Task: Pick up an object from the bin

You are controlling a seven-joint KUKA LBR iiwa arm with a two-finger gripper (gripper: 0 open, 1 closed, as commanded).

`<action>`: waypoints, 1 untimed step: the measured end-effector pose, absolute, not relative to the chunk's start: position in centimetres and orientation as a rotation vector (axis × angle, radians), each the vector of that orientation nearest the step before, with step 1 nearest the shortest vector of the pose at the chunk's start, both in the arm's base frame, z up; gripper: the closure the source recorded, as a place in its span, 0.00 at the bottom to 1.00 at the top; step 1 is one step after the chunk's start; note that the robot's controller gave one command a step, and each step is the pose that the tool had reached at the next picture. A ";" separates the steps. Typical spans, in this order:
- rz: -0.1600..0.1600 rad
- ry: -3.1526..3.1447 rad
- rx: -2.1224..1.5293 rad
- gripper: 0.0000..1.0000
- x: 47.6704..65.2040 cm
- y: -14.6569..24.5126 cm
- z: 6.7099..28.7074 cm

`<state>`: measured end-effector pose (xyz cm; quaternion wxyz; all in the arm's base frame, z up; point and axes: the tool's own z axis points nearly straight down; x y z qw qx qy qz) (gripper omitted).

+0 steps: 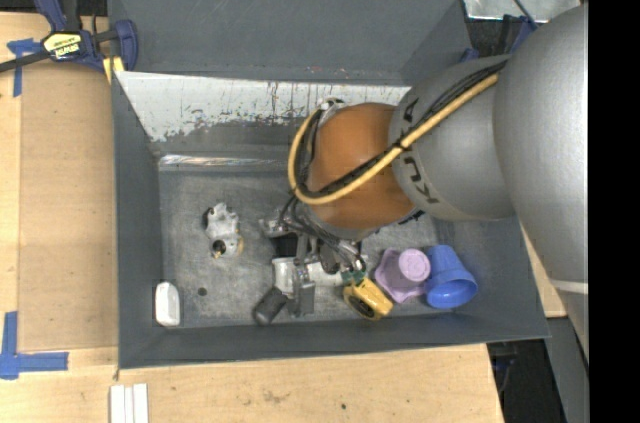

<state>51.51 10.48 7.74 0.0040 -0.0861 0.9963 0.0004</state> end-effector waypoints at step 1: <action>0.003 3.128 0.083 1.00 55.3 5.9 7.3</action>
Offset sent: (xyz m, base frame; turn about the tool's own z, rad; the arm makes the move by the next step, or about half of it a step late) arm 0.0000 0.0000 0.0000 0.0000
